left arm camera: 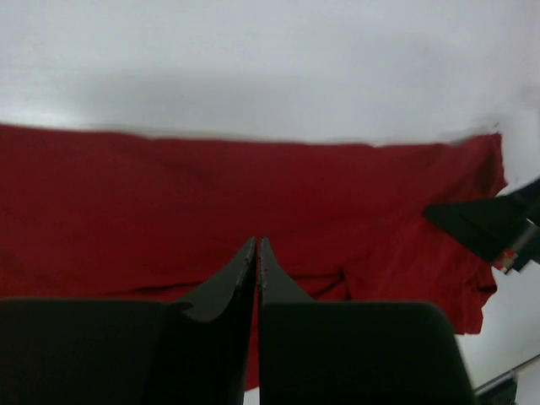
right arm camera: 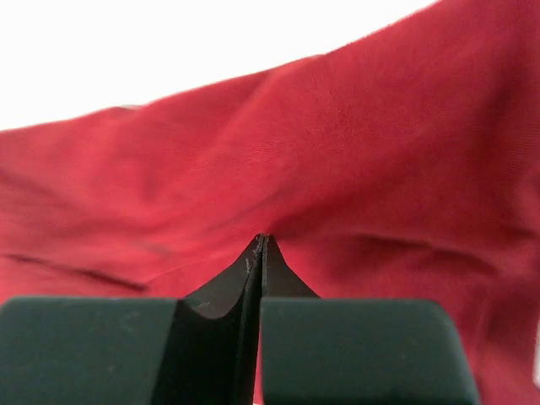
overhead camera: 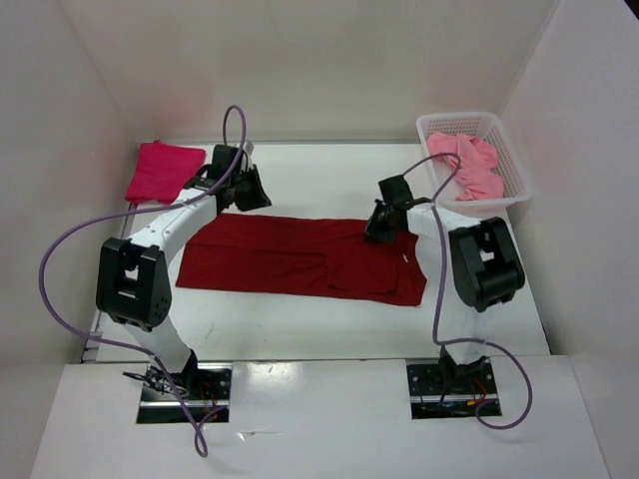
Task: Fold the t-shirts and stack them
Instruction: Rotate the tshirt 90 degrees
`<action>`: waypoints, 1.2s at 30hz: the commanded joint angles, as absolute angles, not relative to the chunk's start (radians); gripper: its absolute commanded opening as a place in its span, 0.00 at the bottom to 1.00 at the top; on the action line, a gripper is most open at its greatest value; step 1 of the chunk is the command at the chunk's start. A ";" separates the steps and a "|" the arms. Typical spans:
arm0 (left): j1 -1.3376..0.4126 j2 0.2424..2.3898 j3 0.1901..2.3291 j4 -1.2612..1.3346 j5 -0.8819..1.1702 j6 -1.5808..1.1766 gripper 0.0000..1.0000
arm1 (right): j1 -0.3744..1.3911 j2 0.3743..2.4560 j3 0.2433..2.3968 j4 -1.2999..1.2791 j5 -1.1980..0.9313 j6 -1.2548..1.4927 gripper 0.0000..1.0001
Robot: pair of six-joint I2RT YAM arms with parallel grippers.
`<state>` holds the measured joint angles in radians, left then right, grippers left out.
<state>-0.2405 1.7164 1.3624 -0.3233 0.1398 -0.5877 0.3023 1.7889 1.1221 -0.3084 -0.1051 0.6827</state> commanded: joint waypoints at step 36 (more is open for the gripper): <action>-0.210 1.611 1.345 -0.491 0.183 -0.563 0.18 | 0.546 1.384 1.238 -0.266 -0.084 0.751 0.45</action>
